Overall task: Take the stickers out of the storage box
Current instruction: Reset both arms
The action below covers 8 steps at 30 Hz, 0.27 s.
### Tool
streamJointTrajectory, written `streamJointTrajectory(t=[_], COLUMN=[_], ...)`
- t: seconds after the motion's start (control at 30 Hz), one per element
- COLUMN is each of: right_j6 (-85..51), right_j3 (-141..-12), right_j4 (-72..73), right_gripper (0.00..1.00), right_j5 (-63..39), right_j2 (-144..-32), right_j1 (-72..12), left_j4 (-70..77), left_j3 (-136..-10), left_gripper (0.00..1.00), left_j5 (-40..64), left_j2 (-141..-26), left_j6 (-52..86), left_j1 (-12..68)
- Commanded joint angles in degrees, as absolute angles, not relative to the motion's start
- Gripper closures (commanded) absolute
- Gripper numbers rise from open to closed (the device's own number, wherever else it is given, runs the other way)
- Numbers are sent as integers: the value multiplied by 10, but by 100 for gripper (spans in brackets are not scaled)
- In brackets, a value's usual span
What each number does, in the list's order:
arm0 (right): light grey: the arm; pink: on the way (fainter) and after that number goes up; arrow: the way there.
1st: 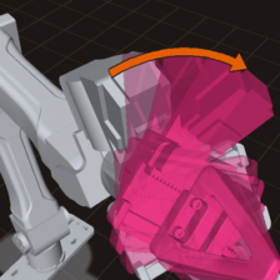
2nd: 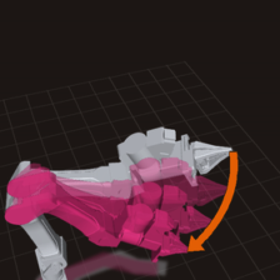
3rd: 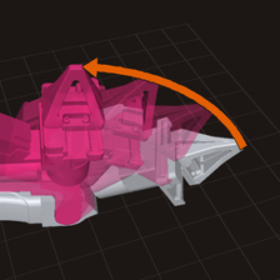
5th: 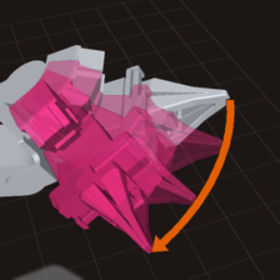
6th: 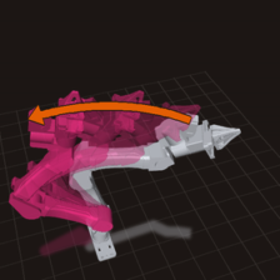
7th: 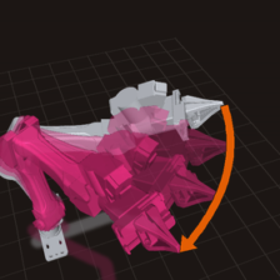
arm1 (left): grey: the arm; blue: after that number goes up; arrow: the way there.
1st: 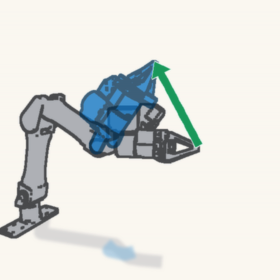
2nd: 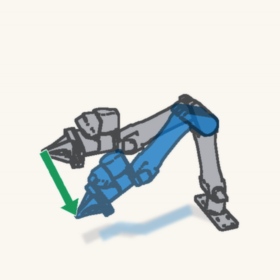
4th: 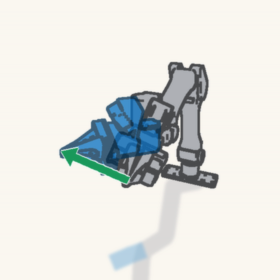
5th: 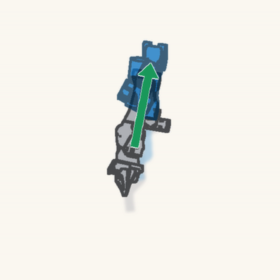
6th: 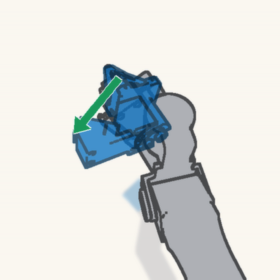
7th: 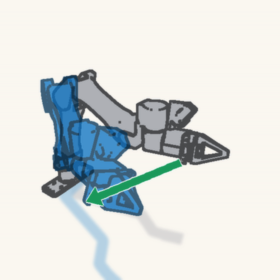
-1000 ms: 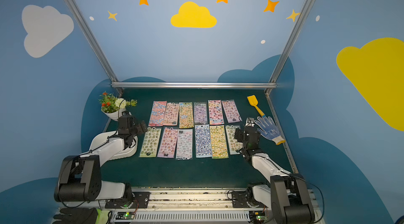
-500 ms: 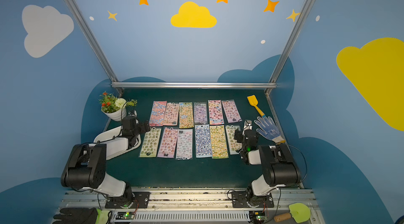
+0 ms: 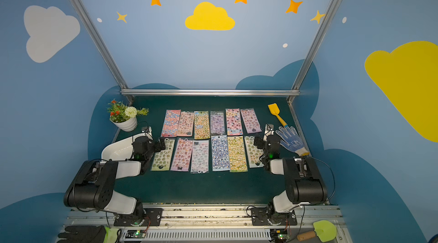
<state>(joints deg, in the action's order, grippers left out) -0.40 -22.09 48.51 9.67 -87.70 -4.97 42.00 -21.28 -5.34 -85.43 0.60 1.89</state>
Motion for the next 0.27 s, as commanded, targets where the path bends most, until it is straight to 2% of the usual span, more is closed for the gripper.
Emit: streamJointTrajectory(t=[0.0, 0.13, 0.23], right_j6=[-7, -11, -10], right_j3=[-225, -232, -227], right_j4=[475, 459, 465], right_gripper=[6, 6, 6], right_j5=[90, 67, 67], right_j2=[-869, -869, -868], right_j1=[-48, -38, -39], left_j4=[442, 417, 398], left_j3=[-222, -238, -251], left_gripper=[0, 0, 0], left_j5=[-61, -51, -5], left_j2=[-858, -864, -866], left_j6=[-1, 4, 12], left_j1=[16, 10, -12])
